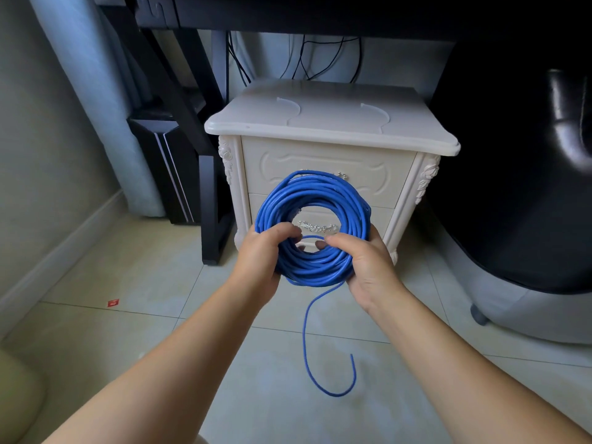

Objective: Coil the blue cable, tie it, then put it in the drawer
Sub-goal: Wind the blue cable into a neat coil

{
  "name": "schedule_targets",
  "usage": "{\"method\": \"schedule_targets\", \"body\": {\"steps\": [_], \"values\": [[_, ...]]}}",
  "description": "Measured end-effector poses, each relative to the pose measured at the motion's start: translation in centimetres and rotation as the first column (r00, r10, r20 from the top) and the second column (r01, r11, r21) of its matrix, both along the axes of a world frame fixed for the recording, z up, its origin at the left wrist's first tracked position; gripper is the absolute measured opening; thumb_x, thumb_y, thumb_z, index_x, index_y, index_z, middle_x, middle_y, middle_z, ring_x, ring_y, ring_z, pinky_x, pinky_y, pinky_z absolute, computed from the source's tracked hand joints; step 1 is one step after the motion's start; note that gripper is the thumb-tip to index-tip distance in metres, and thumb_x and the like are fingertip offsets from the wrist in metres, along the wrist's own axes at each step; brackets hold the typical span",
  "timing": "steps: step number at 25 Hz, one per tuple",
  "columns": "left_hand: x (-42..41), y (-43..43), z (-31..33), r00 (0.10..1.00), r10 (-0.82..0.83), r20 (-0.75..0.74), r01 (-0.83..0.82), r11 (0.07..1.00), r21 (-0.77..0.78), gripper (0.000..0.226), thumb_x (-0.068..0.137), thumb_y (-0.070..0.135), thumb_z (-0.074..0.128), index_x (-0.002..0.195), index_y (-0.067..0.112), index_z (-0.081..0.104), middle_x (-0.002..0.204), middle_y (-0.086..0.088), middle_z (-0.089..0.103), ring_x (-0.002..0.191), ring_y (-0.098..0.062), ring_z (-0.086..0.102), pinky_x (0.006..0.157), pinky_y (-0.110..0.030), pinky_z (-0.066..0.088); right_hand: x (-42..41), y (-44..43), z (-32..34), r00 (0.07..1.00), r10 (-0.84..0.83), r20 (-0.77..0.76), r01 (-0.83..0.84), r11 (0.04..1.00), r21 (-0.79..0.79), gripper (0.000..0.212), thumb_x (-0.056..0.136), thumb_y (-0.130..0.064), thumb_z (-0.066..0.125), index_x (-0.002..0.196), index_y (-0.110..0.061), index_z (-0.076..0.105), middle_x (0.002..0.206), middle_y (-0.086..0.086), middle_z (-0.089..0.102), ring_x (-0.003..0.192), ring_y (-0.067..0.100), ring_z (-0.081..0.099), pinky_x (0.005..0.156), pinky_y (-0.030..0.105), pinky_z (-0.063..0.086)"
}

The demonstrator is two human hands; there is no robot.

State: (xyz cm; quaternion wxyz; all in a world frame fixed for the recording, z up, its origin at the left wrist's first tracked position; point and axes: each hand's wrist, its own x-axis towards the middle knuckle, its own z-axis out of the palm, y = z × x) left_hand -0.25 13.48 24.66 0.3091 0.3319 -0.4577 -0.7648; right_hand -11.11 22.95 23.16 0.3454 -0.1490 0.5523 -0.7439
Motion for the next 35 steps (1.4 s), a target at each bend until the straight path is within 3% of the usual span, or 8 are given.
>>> {"method": "schedule_targets", "body": {"steps": [3,6,10,14,20,26,30,35], "values": [[0.3,-0.7,0.2,0.989,-0.128,0.077,0.130,0.991,-0.021,0.021,0.079,0.008,0.069,0.099,0.014,0.067,0.102,-0.016,0.072,0.098,-0.026,0.071,0.091,-0.048,0.052,-0.8,0.0,0.3,0.999,-0.041,-0.032,0.042,0.998,0.049,0.038,0.064,0.003,0.064,0.097,-0.014,0.058,0.079,0.012,0.059,0.077,0.030,0.066,0.084,0.054,0.054],[0.5,-1.8,0.6,0.978,-0.111,0.180,0.164,0.935,-0.316,0.057,0.070,0.013,0.078,0.123,0.022,0.060,0.102,-0.001,0.072,0.094,-0.016,0.071,0.082,-0.031,0.056,-1.6,0.2,1.1,0.980,-0.013,-0.199,0.035,0.994,0.108,0.043,0.060,0.005,0.064,0.097,-0.015,0.059,0.079,0.008,0.060,0.071,0.025,0.064,0.071,0.041,0.054],[1.1,-2.6,0.6,0.908,-0.119,0.401,0.370,0.678,-0.636,0.078,0.071,0.011,0.080,0.136,0.037,0.047,0.116,0.014,0.064,0.093,-0.002,0.068,0.086,-0.023,0.054,-1.3,0.9,2.3,0.778,0.225,-0.586,0.001,0.933,0.359,0.050,0.065,0.001,0.069,0.099,-0.034,0.058,0.086,-0.012,0.067,0.075,0.008,0.064,0.067,0.023,0.051],[1.1,-2.1,0.4,0.830,-0.099,0.549,0.505,0.553,-0.663,0.072,0.069,0.013,0.078,0.130,0.038,0.049,0.103,0.017,0.064,0.082,0.003,0.064,0.073,-0.015,0.052,-0.9,1.1,2.6,0.619,0.403,-0.674,0.015,0.852,0.524,0.056,0.065,-0.009,0.069,0.108,-0.040,0.053,0.094,-0.008,0.066,0.085,0.017,0.064,0.073,0.037,0.056],[0.6,-1.5,0.8,0.916,-0.045,0.398,0.316,0.692,-0.649,0.044,0.066,-0.004,0.069,0.103,0.020,0.063,0.075,0.007,0.064,0.056,-0.005,0.056,0.054,-0.016,0.045,-1.0,1.4,2.8,0.720,0.305,-0.624,-0.075,0.927,0.367,0.058,0.070,-0.007,0.078,0.112,-0.039,0.057,0.101,-0.015,0.067,0.088,0.004,0.066,0.077,0.023,0.053],[0.2,-1.4,0.8,0.980,0.016,0.199,0.065,0.917,-0.394,0.038,0.055,0.008,0.065,0.090,0.019,0.066,0.061,0.003,0.057,0.059,-0.020,0.051,0.059,-0.035,0.044,-2.4,2.0,1.9,0.939,0.278,-0.200,-0.261,0.959,0.110,0.049,0.066,-0.011,0.077,0.113,-0.019,0.064,0.112,0.014,0.071,0.105,0.039,0.067,0.097,0.050,0.052],[-0.1,-0.7,0.7,0.991,0.106,0.083,-0.090,0.981,-0.173,0.025,0.056,0.005,0.061,0.080,0.012,0.059,0.063,-0.007,0.052,0.064,-0.023,0.047,0.062,-0.037,0.040,-0.8,1.2,0.7,0.988,0.145,-0.042,-0.145,0.989,0.008,0.046,0.072,-0.003,0.074,0.114,-0.013,0.060,0.106,0.017,0.070,0.100,0.040,0.069,0.095,0.053,0.052],[-0.6,0.8,-0.2,0.993,0.113,0.020,-0.113,0.994,0.007,0.022,0.075,-0.001,0.059,0.094,0.011,0.057,0.068,-0.007,0.052,0.070,-0.025,0.050,0.069,-0.041,0.045,0.0,0.4,0.6,0.995,-0.016,0.102,0.022,0.998,-0.051,0.036,0.081,0.004,0.067,0.117,-0.001,0.060,0.097,0.015,0.070,0.092,0.034,0.072,0.095,0.054,0.053]]}}
